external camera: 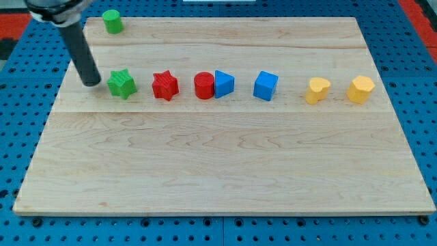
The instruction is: Place the arm left to the green circle
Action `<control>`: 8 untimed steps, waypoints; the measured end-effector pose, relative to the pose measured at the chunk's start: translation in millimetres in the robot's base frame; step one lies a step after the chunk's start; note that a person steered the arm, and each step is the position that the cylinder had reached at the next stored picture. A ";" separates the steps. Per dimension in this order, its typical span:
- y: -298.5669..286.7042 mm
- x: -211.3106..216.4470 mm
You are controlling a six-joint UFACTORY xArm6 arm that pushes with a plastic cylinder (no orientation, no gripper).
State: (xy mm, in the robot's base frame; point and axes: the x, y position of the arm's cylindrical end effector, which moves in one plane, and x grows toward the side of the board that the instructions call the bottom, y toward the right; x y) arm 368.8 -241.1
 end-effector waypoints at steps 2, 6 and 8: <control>87.0 -56.9; 102.0 -177.4; 65.6 -176.2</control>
State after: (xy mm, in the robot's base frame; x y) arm 192.5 -175.5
